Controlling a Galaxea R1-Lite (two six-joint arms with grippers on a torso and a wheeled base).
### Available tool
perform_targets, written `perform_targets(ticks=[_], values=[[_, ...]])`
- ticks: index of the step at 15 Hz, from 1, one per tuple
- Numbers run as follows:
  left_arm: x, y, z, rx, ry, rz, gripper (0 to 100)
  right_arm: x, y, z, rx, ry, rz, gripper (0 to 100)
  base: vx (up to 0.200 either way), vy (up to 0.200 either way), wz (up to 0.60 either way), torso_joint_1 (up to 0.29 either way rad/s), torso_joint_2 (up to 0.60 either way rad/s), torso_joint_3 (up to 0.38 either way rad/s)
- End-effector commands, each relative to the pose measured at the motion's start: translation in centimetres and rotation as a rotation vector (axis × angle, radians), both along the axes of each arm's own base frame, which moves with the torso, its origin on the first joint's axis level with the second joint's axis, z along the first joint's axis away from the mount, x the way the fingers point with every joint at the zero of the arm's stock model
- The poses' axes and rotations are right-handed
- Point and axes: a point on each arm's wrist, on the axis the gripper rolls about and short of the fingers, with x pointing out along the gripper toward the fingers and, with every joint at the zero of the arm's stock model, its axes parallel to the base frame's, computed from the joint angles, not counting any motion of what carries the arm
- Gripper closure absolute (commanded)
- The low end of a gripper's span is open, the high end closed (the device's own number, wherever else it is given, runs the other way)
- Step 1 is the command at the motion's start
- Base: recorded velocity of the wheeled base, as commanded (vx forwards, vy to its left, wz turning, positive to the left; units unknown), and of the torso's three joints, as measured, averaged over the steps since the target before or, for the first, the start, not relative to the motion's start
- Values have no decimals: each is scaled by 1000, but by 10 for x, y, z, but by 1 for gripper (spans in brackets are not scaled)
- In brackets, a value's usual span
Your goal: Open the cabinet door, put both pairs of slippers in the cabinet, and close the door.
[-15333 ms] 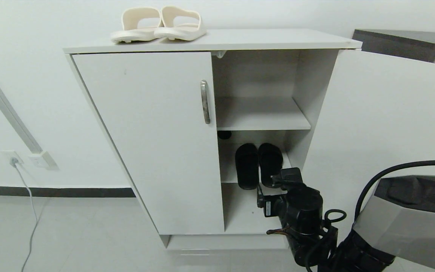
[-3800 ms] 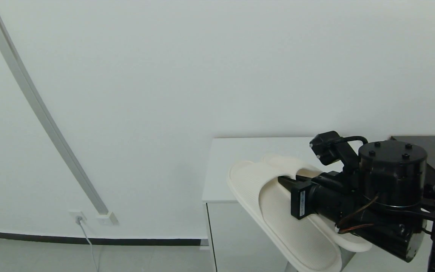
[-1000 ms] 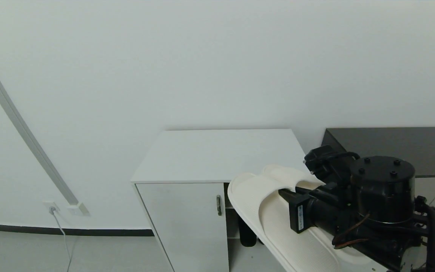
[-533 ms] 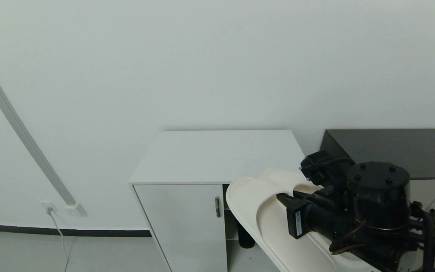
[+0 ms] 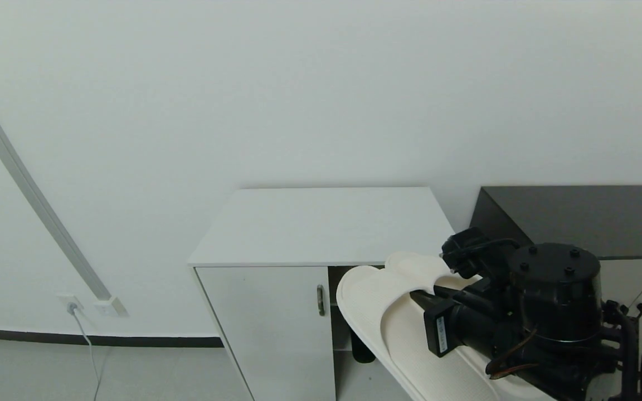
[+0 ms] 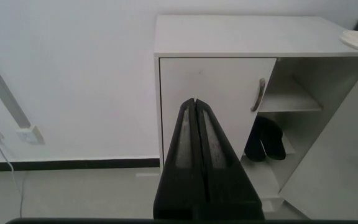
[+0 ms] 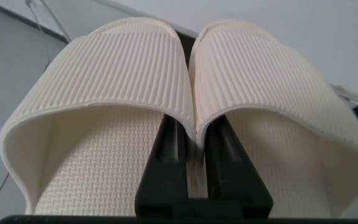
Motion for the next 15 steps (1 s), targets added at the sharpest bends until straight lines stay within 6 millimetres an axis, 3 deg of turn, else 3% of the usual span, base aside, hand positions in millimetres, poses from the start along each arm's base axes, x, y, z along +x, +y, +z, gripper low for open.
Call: perform_targets(ticks=[1, 8, 15], values=[[0, 0, 0, -2, 2, 1, 100, 0, 0, -1, -3, 2, -1, 100, 0, 0, 0, -149, 339, 188], [0, 0, 0, -2, 2, 1, 100, 0, 0, -2, -4, 3, 1, 100, 0, 0, 0, -167, 381, 212], [0, 0, 0, -2, 0, 1, 100, -1, -1, -3, -8, 5, 1, 100, 0, 0, 0, -224, 537, 313]])
